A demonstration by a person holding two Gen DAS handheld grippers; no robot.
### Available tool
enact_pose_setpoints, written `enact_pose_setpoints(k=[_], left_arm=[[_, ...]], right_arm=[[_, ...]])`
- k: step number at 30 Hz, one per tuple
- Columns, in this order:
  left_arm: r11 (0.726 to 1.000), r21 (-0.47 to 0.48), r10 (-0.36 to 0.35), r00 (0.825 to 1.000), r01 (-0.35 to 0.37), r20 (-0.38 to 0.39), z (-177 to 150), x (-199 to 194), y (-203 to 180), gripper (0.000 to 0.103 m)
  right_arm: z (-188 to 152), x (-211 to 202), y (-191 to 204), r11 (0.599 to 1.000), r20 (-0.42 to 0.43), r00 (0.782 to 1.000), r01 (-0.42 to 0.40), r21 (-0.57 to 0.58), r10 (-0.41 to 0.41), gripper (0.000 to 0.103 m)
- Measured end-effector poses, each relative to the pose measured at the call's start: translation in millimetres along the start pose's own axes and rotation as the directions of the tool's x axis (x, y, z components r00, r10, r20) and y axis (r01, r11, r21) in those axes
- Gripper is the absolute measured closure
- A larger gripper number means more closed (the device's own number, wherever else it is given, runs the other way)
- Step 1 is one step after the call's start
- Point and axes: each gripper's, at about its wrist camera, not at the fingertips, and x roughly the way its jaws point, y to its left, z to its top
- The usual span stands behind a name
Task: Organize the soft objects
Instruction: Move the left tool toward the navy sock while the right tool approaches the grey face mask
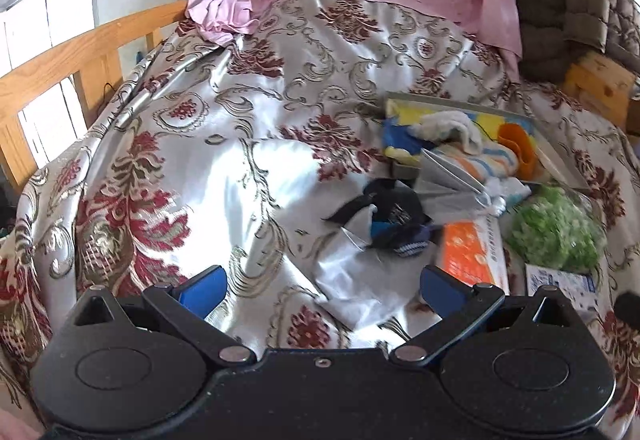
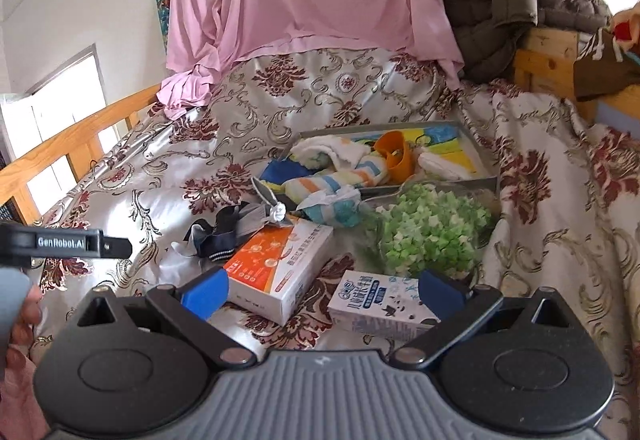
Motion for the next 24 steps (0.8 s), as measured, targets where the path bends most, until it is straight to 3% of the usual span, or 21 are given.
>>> enact_pose_setpoints(k=[3, 9, 13, 20, 24], left_arm=[[1.000, 0.018, 0.011, 1.000, -0.011, -0.014, 8.9, 5.1, 2.8, 0.001], [0.993, 0.104, -0.035, 0.994, 0.045, -0.102, 27.0, 26.3, -5.0, 0.001], [0.986, 0.167, -0.019, 0.999, 0.027, -0.045, 30.0, 34.8, -11.7, 0.001], [0.995, -0.013, -0.102, 0.995, 0.102, -0.022, 40.2, 30.5, 9.5, 0.001], [0.995, -0.010, -0.099, 0.993, 0.099, -0.058, 38.2, 47.4, 9.6, 0.001]], right_arm=[[-2.7, 8.8, -4.6, 0.999, 0.005, 1.000, -0.031, 0.031, 0.031, 0.000], [-7.1, 27.2, 3.0, 1.000, -0.010, 1.000, -0.014, -0.018, 0.014, 0.000], [-5.6, 33.0, 6.3, 0.999, 0.033, 0.999, -0.004, -0.047, 0.006, 0.000], [14.3, 58.9, 3.6, 1.000, 0.130, 0.991, 0.015, 0.002, -0.015, 0.000], [22.3, 83.2, 7.8, 0.999, 0.113, 0.994, -0.002, -0.053, 0.008, 0.000]])
